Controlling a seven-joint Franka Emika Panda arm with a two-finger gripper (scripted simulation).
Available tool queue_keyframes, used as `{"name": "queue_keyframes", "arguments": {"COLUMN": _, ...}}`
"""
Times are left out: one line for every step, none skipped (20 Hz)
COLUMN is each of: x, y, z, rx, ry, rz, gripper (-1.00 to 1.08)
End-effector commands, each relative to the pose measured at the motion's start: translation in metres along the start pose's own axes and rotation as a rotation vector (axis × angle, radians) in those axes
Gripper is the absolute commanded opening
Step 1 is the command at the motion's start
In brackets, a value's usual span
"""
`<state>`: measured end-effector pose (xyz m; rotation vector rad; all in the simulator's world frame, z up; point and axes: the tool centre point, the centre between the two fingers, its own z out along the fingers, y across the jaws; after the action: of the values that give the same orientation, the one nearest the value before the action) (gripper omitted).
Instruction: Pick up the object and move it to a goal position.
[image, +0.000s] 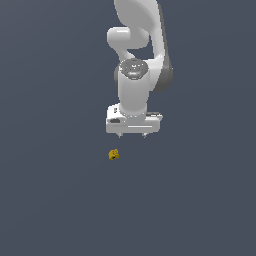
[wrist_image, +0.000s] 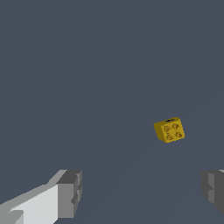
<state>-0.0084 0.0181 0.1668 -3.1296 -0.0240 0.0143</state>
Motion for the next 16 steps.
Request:
{"name": "queue_keyframes", "arguments": {"x": 0.0, "y": 0.0, "z": 0.0, "rx": 0.0, "ry": 0.0, "rz": 0.0, "gripper": 1.0}}
{"name": "queue_keyframes", "arguments": {"x": 0.0, "y": 0.0, "z": 0.0, "rx": 0.0, "ry": 0.0, "rz": 0.001, "gripper": 1.0}}
{"name": "queue_keyframes", "arguments": {"x": 0.0, "y": 0.0, "z": -0.001, "rx": 0.002, "ry": 0.0, "rz": 0.002, "gripper": 1.0}}
{"name": "queue_keyframes", "arguments": {"x": 0.0, "y": -0.001, "z": -0.003, "rx": 0.004, "ry": 0.0, "rz": 0.004, "gripper": 1.0}}
{"name": "queue_keyframes", "arguments": {"x": -0.001, "y": -0.002, "z": -0.005, "rx": 0.007, "ry": 0.0, "rz": 0.007, "gripper": 1.0}}
{"name": "queue_keyframes", "arguments": {"x": -0.001, "y": -0.003, "z": -0.007, "rx": 0.012, "ry": 0.0, "rz": 0.01, "gripper": 1.0}}
{"name": "queue_keyframes", "arguments": {"x": -0.001, "y": -0.004, "z": -0.01, "rx": 0.016, "ry": 0.001, "rz": 0.012, "gripper": 1.0}}
{"name": "queue_keyframes", "arguments": {"x": -0.002, "y": -0.006, "z": -0.012, "rx": 0.019, "ry": 0.001, "rz": 0.013, "gripper": 1.0}}
{"name": "queue_keyframes", "arguments": {"x": -0.002, "y": -0.007, "z": -0.014, "rx": 0.022, "ry": 0.001, "rz": 0.012, "gripper": 1.0}}
{"name": "queue_keyframes", "arguments": {"x": -0.002, "y": -0.007, "z": -0.015, "rx": 0.023, "ry": 0.001, "rz": 0.01, "gripper": 1.0}}
{"name": "queue_keyframes", "arguments": {"x": -0.003, "y": -0.008, "z": -0.016, "rx": 0.024, "ry": 0.001, "rz": 0.008, "gripper": 1.0}}
{"name": "queue_keyframes", "arguments": {"x": -0.003, "y": -0.008, "z": -0.016, "rx": 0.023, "ry": 0.001, "rz": 0.007, "gripper": 1.0}}
{"name": "queue_keyframes", "arguments": {"x": -0.003, "y": -0.007, "z": -0.016, "rx": 0.023, "ry": 0.001, "rz": 0.007, "gripper": 1.0}}
{"name": "queue_keyframes", "arguments": {"x": -0.002, "y": -0.007, "z": -0.015, "rx": 0.023, "ry": 0.001, "rz": 0.009, "gripper": 1.0}}
{"name": "queue_keyframes", "arguments": {"x": -0.002, "y": -0.007, "z": -0.015, "rx": 0.023, "ry": 0.001, "rz": 0.012, "gripper": 1.0}}
{"name": "queue_keyframes", "arguments": {"x": -0.002, "y": -0.006, "z": -0.014, "rx": 0.023, "ry": 0.001, "rz": 0.018, "gripper": 1.0}}
